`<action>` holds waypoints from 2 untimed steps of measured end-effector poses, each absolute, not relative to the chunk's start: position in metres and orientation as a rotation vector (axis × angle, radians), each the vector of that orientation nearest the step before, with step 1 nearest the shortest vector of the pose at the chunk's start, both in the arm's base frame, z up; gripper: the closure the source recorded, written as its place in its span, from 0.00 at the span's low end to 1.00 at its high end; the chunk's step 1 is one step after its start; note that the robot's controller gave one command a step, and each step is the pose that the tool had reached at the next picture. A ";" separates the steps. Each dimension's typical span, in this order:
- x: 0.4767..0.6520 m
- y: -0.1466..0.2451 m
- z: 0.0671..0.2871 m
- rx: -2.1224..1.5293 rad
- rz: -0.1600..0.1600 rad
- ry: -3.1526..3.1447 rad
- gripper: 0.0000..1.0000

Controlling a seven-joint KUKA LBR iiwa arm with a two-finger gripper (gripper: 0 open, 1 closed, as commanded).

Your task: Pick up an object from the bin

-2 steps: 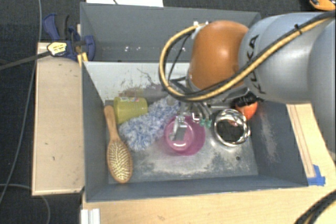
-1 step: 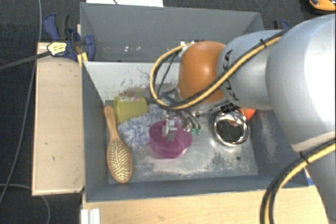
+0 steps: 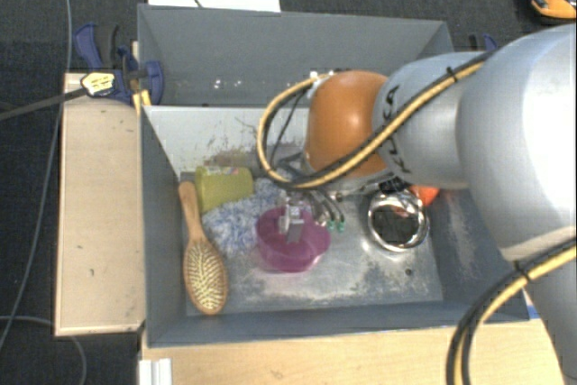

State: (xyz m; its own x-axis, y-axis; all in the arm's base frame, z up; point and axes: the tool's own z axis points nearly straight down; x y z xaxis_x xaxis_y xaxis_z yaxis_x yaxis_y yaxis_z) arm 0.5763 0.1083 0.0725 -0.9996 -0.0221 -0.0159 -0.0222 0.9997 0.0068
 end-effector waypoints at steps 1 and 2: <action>0.569 0.110 0.074 -0.016 0.012 3.115 1.00; 0.588 0.128 0.174 -0.043 0.015 3.115 1.00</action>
Offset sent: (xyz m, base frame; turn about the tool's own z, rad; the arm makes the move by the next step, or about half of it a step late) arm 0.0094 0.0190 0.0970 -0.0001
